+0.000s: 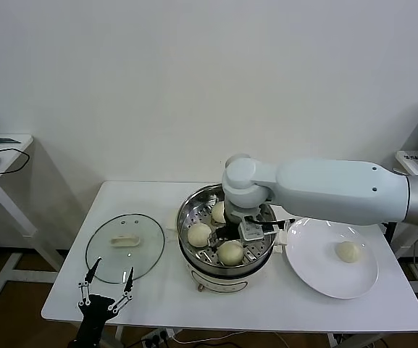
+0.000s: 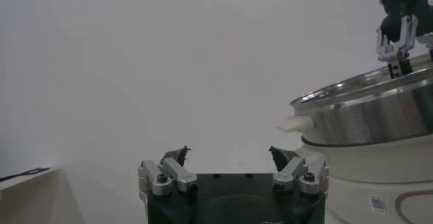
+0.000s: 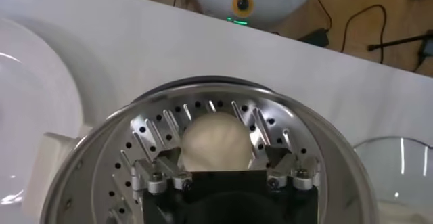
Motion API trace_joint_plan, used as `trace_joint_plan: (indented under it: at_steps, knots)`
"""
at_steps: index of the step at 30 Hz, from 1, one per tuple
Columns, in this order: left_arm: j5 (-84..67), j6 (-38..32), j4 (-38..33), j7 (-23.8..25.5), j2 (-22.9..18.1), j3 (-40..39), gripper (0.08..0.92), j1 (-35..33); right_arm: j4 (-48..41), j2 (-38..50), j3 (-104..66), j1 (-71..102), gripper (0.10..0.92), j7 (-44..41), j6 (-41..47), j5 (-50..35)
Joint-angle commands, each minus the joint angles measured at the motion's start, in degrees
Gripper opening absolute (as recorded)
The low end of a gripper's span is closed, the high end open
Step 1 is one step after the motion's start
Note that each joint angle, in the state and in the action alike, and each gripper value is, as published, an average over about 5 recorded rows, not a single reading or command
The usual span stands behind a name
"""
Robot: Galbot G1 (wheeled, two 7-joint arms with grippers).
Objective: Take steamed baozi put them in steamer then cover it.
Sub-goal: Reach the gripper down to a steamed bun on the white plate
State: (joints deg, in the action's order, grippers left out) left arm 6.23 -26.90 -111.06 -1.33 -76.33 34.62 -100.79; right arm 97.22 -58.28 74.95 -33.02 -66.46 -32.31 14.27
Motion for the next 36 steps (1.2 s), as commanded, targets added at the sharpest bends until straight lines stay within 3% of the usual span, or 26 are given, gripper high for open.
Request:
trace_joint_plan:
  at_steps: [1,7,12,18,36]
  knots:
    - [0.0,0.1,-0.1,0.0,0.1,0.0,0.823,0.0,-1.2,7.5,-6.6,-2.0,0.823,-3.9,3.8,-8.2]
    - [0.1,0.2,-0.2,0.0,0.1,-0.3,0.823,0.0,-7.9,18.6,-11.8,-4.3,0.823,-7.7,16.2,-21.0]
    - [0.2,0.3,-0.4,0.0,0.2,-0.7,0.823,-0.1,-18.5,25.2,-11.2,-3.8,0.823,-7.7,29.7,-28.8]
    - [0.3,0.3,-0.6,0.0,0.3,-0.8,0.823,-0.2,-30.7,29.3,-10.0,2.6,0.823,-7.5,32.2,-26.7]
    - [0.2,0.7,-1.0,-0.1,0.6,-0.1,0.823,-0.8,-42.6,26.5,-25.3,30.3,0.823,-2.0,29.5,-12.4]
